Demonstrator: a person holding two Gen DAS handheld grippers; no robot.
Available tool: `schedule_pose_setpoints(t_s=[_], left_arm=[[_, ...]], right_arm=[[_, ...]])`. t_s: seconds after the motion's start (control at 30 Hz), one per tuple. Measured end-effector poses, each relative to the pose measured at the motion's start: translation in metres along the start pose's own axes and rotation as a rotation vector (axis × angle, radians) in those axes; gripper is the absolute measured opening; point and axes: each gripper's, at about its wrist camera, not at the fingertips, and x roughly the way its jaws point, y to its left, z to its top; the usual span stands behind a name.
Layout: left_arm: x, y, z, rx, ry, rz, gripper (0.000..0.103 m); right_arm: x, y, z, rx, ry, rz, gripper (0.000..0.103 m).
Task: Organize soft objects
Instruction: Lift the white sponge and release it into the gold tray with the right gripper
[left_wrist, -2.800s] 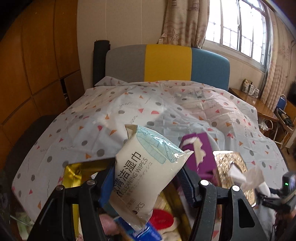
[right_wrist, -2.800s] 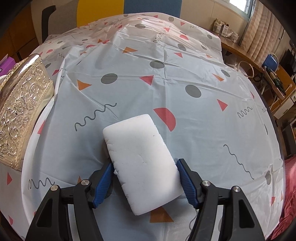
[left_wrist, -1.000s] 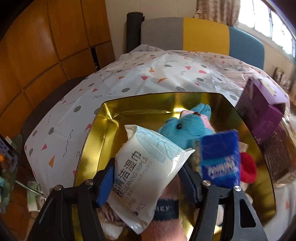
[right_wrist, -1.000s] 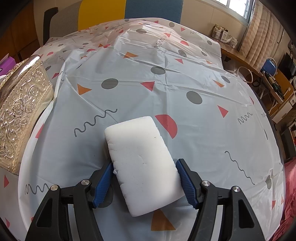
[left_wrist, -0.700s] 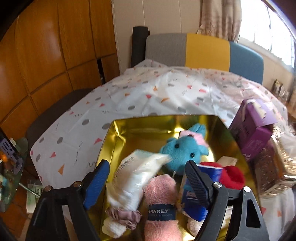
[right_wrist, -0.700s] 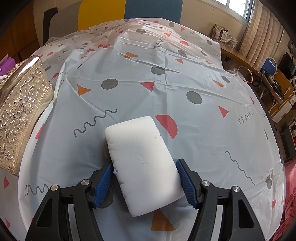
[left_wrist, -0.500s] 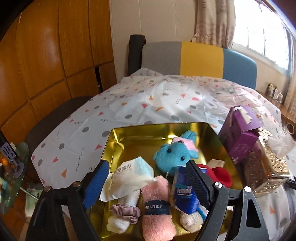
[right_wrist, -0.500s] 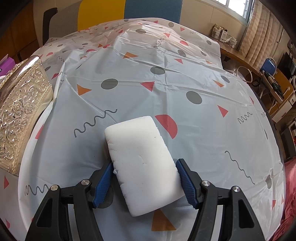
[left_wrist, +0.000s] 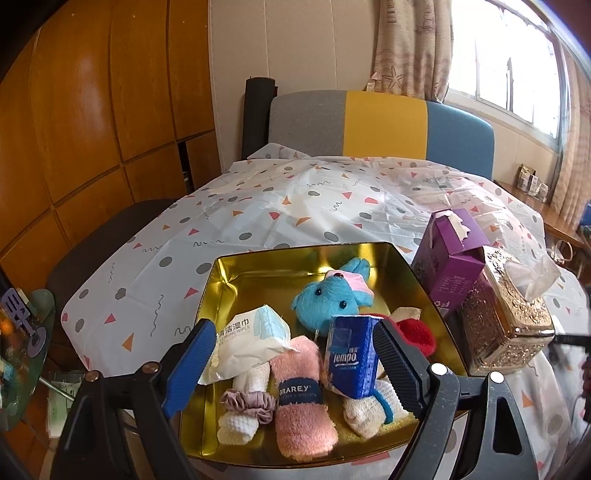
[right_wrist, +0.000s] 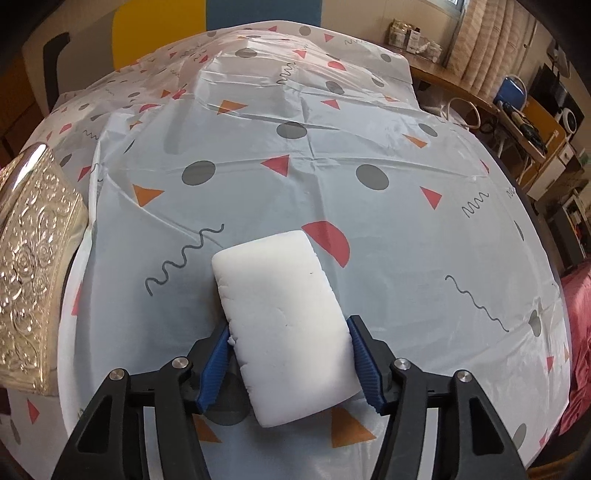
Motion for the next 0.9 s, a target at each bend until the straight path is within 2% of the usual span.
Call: schedule_pose_setpoints(t_s=[0.13, 0.33, 0.47, 0.6, 0.67, 0.77, 0.83, 0.9], left_arm=[[-0.004, 0.001, -0.002, -0.002, -0.004, -0.008, 0.087], [-0.003, 0.005, -0.005, -0.012, 0.0, -0.016, 0.087], [-0.001, 0.006, -0.007, -0.015, 0.007, -0.016, 0.087], [0.002, 0.013, -0.008, -0.033, 0.013, -0.006, 0.087], [0.003, 0.019, -0.008, -0.048, 0.014, 0.005, 0.087], [0.003, 0.032, -0.009, -0.077, 0.013, 0.03, 0.087], [0.003, 0.042, -0.009, -0.097, 0.017, 0.048, 0.087], [0.003, 0.051, -0.011, -0.116, 0.019, 0.067, 0.087]], right_arm=[[-0.008, 0.014, 0.019, 0.028, -0.013, 0.019, 0.061], [-0.046, 0.048, 0.059, -0.019, -0.104, 0.056, 0.061], [-0.09, 0.076, 0.086, -0.056, -0.204, 0.101, 0.061], [-0.152, 0.121, 0.106, -0.135, -0.329, 0.198, 0.061], [-0.181, 0.158, 0.104, -0.223, -0.383, 0.249, 0.061], [-0.209, 0.22, 0.088, -0.363, -0.407, 0.345, 0.061], [-0.212, 0.264, 0.069, -0.459, -0.391, 0.396, 0.062], [-0.203, 0.304, 0.047, -0.538, -0.335, 0.452, 0.062]])
